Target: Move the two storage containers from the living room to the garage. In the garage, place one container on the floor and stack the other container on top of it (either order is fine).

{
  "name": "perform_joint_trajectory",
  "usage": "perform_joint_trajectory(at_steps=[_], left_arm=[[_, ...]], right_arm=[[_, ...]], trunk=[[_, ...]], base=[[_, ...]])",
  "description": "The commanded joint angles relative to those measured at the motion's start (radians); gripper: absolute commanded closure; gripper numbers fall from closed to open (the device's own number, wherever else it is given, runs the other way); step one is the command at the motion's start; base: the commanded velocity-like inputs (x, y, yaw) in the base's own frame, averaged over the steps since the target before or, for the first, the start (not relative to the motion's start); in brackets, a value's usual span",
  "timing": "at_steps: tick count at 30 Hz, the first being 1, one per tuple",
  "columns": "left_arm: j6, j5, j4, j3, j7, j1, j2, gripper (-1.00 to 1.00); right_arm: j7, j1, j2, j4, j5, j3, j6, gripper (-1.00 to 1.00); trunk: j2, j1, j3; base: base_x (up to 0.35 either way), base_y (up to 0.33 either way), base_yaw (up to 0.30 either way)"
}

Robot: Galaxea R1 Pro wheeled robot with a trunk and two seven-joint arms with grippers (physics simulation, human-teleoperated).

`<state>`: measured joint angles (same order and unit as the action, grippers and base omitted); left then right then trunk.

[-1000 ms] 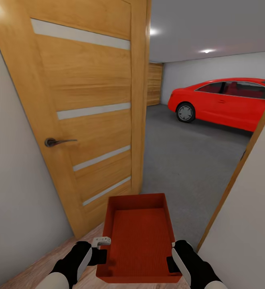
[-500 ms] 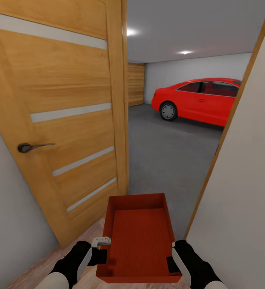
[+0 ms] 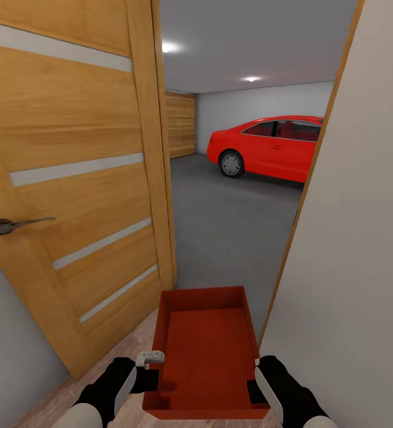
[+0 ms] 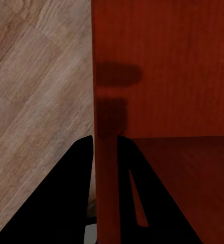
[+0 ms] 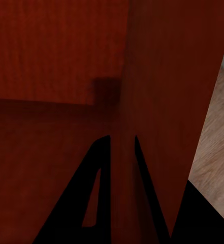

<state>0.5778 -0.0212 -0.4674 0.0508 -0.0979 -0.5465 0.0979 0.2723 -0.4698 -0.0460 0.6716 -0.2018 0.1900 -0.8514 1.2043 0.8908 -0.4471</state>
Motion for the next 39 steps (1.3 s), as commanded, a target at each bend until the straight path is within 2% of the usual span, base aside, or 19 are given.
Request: perform_joint_trajectory(at_steps=[1, 23, 33, 39], left_arm=[[0.007, 0.016, -0.001, 0.001, -0.003, 0.000, 0.002, 1.00], [0.007, 0.015, -0.001, 0.001, -0.003, 0.000, 0.002, 1.00], [0.007, 0.015, -0.001, 0.001, -0.003, 0.000, 0.002, 1.00], [0.007, 0.015, -0.001, 0.001, -0.003, 0.000, 0.002, 1.00]], right_arm=[[0.004, -0.001, -0.014, 0.002, -0.065, 0.002, 0.009, 1.00], [0.004, -0.001, -0.014, 0.003, -0.065, 0.002, 0.009, 1.00], [0.004, -0.001, -0.014, 0.002, -0.065, 0.002, 0.009, 1.00], [0.004, -0.001, -0.014, 0.002, -0.065, 0.002, 0.009, 1.00]], trunk=[[0.001, 0.000, -0.001], [0.001, 0.000, -0.001], [0.001, 0.000, -0.001], [0.001, 0.000, -0.001]], base=[[0.000, 0.000, -0.021], [0.139, 0.220, -0.002], [0.050, 0.040, -0.007], [0.002, 0.001, -0.187]])
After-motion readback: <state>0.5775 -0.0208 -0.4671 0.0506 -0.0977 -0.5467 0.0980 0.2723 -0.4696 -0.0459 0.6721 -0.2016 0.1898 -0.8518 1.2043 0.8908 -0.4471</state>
